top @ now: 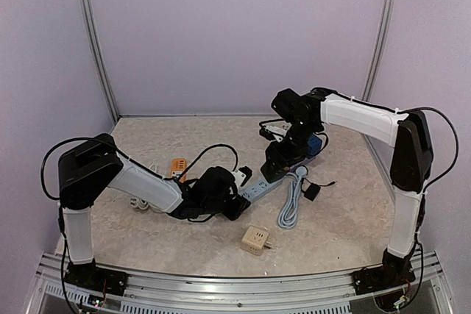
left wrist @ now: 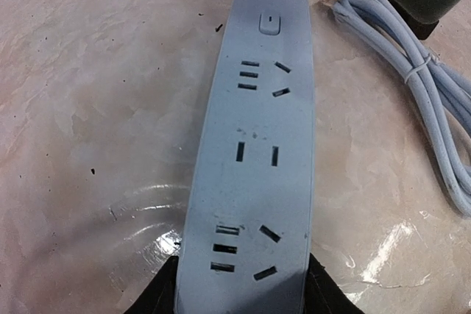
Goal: Insert the plug
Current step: Adjust the socket at the center of the board.
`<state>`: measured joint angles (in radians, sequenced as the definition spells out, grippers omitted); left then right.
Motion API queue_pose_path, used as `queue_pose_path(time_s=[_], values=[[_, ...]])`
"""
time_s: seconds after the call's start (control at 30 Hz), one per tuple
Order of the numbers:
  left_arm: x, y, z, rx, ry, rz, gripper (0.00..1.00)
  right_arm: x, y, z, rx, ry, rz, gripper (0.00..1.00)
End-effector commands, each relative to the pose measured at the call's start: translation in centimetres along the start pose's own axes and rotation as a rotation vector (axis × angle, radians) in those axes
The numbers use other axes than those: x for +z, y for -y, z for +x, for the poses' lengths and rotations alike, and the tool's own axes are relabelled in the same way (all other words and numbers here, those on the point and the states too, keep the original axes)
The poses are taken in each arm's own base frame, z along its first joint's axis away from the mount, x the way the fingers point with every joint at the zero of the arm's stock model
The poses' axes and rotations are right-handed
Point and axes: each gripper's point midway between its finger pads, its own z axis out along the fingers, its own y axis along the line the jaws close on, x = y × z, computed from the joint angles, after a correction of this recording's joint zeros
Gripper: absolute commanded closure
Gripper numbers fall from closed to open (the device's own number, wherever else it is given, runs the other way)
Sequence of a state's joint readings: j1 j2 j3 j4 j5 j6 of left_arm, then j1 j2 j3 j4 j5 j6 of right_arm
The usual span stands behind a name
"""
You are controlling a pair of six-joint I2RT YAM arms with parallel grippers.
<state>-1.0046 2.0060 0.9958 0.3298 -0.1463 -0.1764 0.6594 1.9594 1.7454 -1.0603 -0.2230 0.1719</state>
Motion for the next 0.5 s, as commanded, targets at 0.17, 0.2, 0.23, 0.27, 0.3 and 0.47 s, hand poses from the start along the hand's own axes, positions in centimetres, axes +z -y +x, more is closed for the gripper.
queue_pose_path(time_s=[0.17, 0.2, 0.23, 0.27, 0.3, 0.47], values=[[-0.2, 0.5, 1.1, 0.034, -0.077, -0.03, 0.71, 0.0, 0.3, 0.1, -0.041, -0.03, 0.045, 1.0], [-0.2, 0.3, 1.2, 0.038, -0.082, -0.037, 0.71, 0.2, 0.4, 0.3, -0.041, -0.038, 0.051, 1.0], [-0.1, 0.3, 1.2, 0.041, -0.084, -0.041, 0.71, 0.5, 0.5, 0.4, -0.04, -0.046, 0.056, 1.0], [-0.2, 0.3, 1.1, 0.042, -0.082, -0.041, 0.71, 0.7, 0.6, 0.6, -0.041, -0.053, 0.062, 1.0], [-0.2, 0.3, 1.0, 0.042, -0.081, -0.039, 0.71, 0.8, 0.5, 0.7, -0.045, -0.057, 0.064, 1.0], [-0.2, 0.2, 0.8, 0.048, -0.079, -0.05, 0.78, 1.3, 0.2, 0.8, -0.06, -0.066, 0.071, 1.0]])
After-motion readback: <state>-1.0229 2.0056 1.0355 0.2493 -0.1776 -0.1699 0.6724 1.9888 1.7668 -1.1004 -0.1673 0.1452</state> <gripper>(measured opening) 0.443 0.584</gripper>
